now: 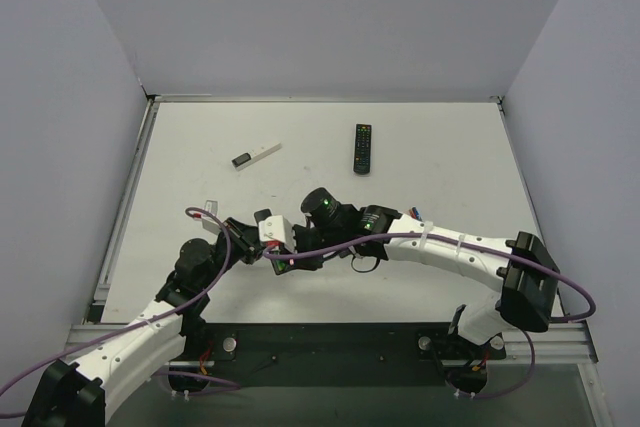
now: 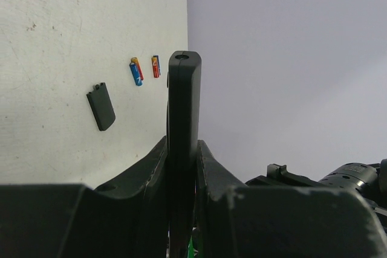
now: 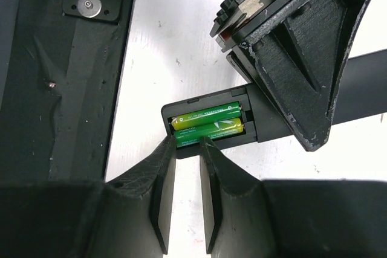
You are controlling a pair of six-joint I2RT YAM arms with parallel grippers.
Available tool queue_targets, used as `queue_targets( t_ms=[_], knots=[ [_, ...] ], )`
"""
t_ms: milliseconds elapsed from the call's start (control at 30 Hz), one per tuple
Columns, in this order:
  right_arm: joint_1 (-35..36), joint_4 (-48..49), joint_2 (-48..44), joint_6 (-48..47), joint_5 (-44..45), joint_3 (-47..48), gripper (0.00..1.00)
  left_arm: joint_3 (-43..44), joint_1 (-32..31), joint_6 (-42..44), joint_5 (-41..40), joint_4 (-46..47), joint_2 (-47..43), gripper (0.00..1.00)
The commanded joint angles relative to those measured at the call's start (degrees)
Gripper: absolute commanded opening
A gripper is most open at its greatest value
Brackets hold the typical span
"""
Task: Load the batteries into the remote control
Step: Load the battery into the remote control.
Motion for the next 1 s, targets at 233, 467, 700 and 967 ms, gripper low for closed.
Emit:
queue_targets(
  t_ms=[233, 467, 700, 967],
  knots=[
    [0.7, 5.1, 5.2, 6.1, 11.4, 3.5, 0.03, 4.8, -1.3, -3.7, 5.0, 12.4, -2.3, 0.0],
    [1.1, -0.2, 7.3, 12.9, 17.6, 7.1, 0.0, 5.3, -1.3, 0.1, 5.4, 12.0, -2.6, 0.0],
    [1.2, -1.8, 2.7, 19.3, 20.4, 7.2, 0.0, 5.4, -1.1, 8.4, 2.3, 4.7, -4.9, 0.0],
    [-5.1, -5.3, -7.5, 35.2, 28.7, 2.4, 0.37, 1.1, -1.0, 17.8, -5.8, -0.3, -8.3, 0.0]
  ],
)
